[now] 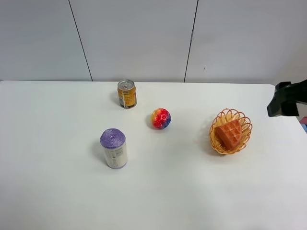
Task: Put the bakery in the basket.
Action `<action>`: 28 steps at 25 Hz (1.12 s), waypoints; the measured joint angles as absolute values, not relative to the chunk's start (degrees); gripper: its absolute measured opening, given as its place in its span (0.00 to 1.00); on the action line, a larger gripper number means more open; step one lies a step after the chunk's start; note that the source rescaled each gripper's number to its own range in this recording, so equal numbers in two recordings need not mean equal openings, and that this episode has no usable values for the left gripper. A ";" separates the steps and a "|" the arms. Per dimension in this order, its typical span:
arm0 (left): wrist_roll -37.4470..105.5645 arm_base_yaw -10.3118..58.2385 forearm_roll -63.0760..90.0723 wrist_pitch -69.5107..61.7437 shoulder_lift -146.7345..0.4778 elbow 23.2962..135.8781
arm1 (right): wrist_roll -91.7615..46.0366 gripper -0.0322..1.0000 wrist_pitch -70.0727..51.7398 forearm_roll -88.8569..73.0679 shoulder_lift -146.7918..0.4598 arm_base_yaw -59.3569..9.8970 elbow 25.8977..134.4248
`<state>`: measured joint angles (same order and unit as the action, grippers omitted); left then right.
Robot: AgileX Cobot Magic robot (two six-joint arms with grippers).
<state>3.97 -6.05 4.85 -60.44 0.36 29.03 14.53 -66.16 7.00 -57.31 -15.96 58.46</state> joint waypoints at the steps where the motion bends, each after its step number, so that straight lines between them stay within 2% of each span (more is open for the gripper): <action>1: 3.97 -6.05 4.85 -60.44 0.36 29.03 | 13.91 1.00 -66.67 5.39 -55.89 -15.96 58.91; 10: 3.97 -6.05 4.85 -60.44 0.36 29.03 | 13.26 1.00 -69.11 6.97 -52.15 -13.92 64.05; 17: 3.97 -6.05 4.85 -60.44 0.36 29.03 | 3.52 1.00 -69.33 3.90 -47.00 1.27 71.10; 21: 3.97 -6.05 4.85 -60.44 0.36 29.03 | 1.18 1.00 -69.57 1.26 -41.70 6.04 70.69; 28: 3.97 -6.05 4.85 -60.44 0.36 29.03 | 0.79 1.00 -69.44 0.77 -25.58 6.31 62.74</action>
